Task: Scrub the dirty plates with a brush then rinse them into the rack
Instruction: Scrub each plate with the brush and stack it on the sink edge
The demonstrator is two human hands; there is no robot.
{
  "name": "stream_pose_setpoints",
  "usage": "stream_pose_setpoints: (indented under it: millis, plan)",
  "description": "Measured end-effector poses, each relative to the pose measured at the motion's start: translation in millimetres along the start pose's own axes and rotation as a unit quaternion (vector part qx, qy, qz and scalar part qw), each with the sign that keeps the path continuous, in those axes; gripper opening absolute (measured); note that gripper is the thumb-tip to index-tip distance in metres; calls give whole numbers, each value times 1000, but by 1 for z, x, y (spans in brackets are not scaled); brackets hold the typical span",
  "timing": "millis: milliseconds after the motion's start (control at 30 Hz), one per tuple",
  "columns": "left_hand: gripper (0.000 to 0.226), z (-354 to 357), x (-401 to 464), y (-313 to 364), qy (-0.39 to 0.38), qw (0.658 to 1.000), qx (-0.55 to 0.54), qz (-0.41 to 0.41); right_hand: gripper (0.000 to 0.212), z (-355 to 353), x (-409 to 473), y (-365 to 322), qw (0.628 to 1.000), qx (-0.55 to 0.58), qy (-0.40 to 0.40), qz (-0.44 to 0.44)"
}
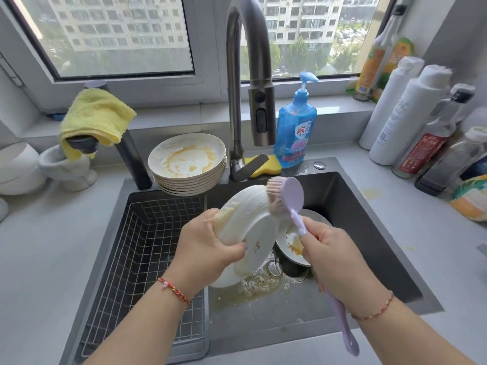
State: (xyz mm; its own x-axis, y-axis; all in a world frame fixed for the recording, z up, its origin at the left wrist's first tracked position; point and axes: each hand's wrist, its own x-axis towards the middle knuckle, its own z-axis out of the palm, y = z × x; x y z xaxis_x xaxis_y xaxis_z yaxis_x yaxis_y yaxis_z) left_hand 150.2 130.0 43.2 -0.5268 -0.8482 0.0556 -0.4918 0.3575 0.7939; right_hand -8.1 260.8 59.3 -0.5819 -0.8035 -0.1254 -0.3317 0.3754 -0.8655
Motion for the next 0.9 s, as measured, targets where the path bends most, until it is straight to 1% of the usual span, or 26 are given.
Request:
stream_pose_setpoints:
  millis: [67, 133, 200, 233, 300, 400, 433, 467, 533, 600, 667, 733, 767, 833, 900]
  plan:
    - [30, 5, 3, -1, 1, 1000, -5, -15, 40, 3, -15, -18, 997, -42, -45, -54]
    - [28, 11, 6, -1, 7, 999, 2, -33, 46, 11, -26, -26, 983, -131, -80, -100]
    - [25, 14, 7, 0, 10, 999, 29, -27, 49, 14, -31, -29, 973, -172, -94, -122]
    - [26, 14, 6, -1, 12, 999, 13, -33, 49, 12, -29, -29, 973, -175, -94, -118]
    - [30, 9, 4, -3, 2, 999, -27, -32, 46, 2, -17, -26, 978, -170, -74, -91]
    - [33, 1, -1, -4, 1, 998, -63, -5, 30, -13, 4, -11, 992, -122, -32, 8]
    - [34, -1, -1, -4, 4, 997, -74, -2, 31, -16, 10, -7, 992, -120, -26, 41]
    - [35, -2, -1, -4, 5, 996, -84, -4, 36, -18, 13, -3, 991, -118, -21, 65]
    - [35, -2, -1, -5, -2, 997, -82, -1, 41, -19, 12, -1, 991, -109, -12, 74]
    - [34, 1, -1, -3, -9, 998, -66, 3, 35, -17, 6, -10, 994, -99, -21, 33]
    - [32, 7, 0, -4, -11, 998, -64, -6, 28, -12, -3, -23, 992, -110, -46, -39]
    - [33, 12, 0, -5, -10, 997, -79, -23, 36, -3, -14, -33, 980, -152, -77, -104]
    - [34, 14, 1, -5, -10, 996, -88, -26, 41, 0, -18, -36, 973, -174, -87, -122]
    - [33, 12, 2, -4, -12, 995, -95, -13, 43, -2, -16, -34, 973, -181, -81, -116]
    - [35, 6, 2, -5, -14, 994, -107, -1, 40, -9, -6, -24, 984, -155, -51, -76]
